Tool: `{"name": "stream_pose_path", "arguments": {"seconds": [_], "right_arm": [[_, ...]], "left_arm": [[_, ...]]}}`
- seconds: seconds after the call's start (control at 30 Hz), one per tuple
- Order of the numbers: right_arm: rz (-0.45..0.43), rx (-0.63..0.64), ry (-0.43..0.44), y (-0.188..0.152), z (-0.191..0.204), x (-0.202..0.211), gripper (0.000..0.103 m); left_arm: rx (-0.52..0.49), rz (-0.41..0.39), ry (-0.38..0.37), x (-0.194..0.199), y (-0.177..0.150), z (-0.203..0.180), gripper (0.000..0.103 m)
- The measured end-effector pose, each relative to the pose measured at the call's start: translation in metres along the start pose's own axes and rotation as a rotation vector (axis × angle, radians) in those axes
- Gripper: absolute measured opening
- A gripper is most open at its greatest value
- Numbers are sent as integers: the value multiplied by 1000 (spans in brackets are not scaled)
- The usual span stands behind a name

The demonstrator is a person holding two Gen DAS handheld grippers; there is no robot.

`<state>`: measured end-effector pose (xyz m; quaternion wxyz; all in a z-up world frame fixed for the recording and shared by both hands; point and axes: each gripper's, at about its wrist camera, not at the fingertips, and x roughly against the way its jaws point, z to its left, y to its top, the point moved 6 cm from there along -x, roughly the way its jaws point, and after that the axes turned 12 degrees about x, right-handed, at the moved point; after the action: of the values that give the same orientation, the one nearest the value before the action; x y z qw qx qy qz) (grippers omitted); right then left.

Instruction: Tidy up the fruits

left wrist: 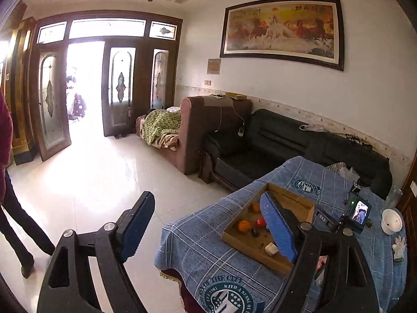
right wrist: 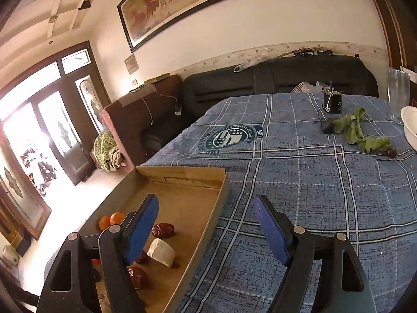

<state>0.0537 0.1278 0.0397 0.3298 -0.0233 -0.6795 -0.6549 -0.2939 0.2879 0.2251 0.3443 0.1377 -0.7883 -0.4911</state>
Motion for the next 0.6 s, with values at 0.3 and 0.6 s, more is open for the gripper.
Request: {"name": "stream_pose_path", "arguments": {"seconds": [0.3, 0.6], "right_arm": [[-11, 6, -11, -1, 0, 9, 89], [-7, 9, -16, 0, 1, 9, 89]], "left_arm": [[-39, -17, 9, -2, -5, -12, 91], [5, 21, 11, -30, -12, -4, 93]]}}
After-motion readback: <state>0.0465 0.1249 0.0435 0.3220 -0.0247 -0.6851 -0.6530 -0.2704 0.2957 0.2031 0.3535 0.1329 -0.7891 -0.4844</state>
